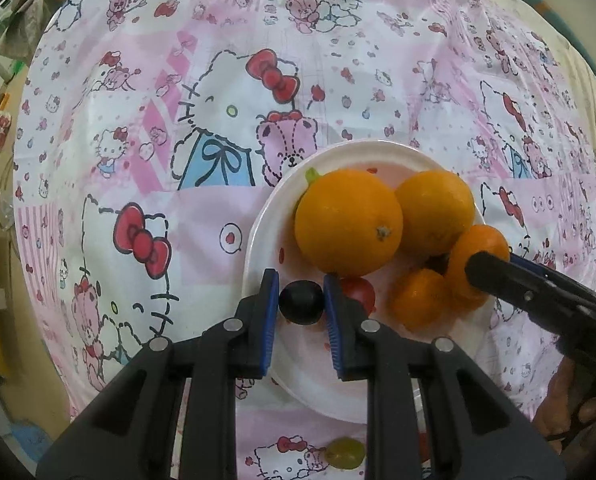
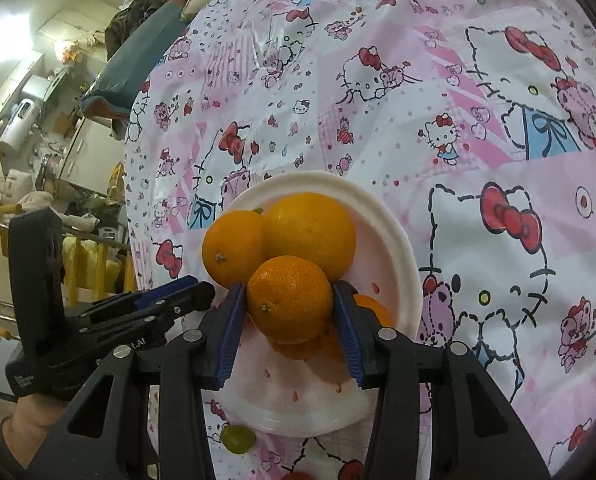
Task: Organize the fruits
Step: 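Carry the dark grape and mandarin onto the plate and open both tools, then move both tools back toward the green grape and red cherry tomato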
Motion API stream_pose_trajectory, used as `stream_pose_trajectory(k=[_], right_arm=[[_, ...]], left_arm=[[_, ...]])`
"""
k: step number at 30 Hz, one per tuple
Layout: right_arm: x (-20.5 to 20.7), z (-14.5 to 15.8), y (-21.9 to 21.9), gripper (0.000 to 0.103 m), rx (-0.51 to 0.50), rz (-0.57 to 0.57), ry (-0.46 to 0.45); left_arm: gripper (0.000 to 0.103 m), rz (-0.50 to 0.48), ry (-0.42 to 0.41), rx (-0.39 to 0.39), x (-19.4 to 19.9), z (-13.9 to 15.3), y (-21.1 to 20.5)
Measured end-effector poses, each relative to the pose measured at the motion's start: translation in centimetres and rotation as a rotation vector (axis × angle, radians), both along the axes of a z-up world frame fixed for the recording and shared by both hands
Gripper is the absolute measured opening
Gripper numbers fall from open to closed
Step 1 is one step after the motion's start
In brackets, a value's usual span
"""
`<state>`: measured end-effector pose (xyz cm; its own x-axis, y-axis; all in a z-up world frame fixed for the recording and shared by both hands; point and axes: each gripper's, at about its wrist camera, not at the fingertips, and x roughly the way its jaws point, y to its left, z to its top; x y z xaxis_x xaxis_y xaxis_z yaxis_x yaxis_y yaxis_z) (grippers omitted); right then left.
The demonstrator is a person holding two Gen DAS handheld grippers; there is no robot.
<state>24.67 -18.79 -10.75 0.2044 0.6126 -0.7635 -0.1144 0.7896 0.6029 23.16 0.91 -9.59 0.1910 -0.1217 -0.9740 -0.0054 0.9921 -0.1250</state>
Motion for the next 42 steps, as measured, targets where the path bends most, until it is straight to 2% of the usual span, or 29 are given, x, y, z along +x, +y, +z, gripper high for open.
stream_pose_trajectory(k=[4,6,7,8,11,15,17,18,22,26,31,42], right_arm=[[-0.1,0.1,-0.1,0.047,0.000,-0.002,0.003],[-0.1,0.3,0.0,0.056,0.012,0.004,-0.003],[-0.2,0.4,0.1,0.061,0.016,0.005,-0.006],[-0.2,0.6,0.2,0.062,0.017,0.008,-0.010],[-0.3,1.0,0.4,0.063,0.008,0.015,-0.025],[-0.4,1.4,0.2,0.063,0.023,0.011,-0.026],[-0.4,1.6,0.0,0.063,0.023,0.002,-0.032],[-0.4,1.7,-0.1,0.063,0.022,-0.001,-0.033],[-0.5,2.3,-0.3,0.064,0.009,-0.004,-0.053],[-0.9,2.4,-0.6,0.072,-0.025,-0.018,-0.066],[-1.6,2.6,-1.0,0.072,-0.029,-0.022,-0.066],[-4.8,5.3,-2.1,0.072,-0.052,-0.027,-0.113]], left_arm=[[0.020,0.003,0.019,-0.006,0.0,-0.3,-0.1],[0.023,0.000,0.014,-0.006,-0.1,-0.2,-0.2],[0.031,-0.001,0.009,-0.012,-0.1,-0.1,-0.2],[0.039,0.000,0.006,-0.015,-0.2,0.0,-0.2],[0.049,0.003,-0.008,-0.015,-0.3,0.4,-0.1],[0.058,0.008,-0.010,-0.018,-0.4,0.6,0.0],[0.070,0.016,-0.016,-0.020,-0.5,0.8,0.2],[0.071,0.019,-0.020,-0.019,-0.6,0.9,0.2],[0.072,0.018,-0.032,-0.011,-0.7,1.2,0.3],[0.072,0.028,-0.054,-0.008,-1.0,1.7,0.6],[0.072,0.038,-0.090,0.002,-1.6,2.5,0.7],[0.072,0.056,-0.147,0.001,-4.9,4.7,1.1]])
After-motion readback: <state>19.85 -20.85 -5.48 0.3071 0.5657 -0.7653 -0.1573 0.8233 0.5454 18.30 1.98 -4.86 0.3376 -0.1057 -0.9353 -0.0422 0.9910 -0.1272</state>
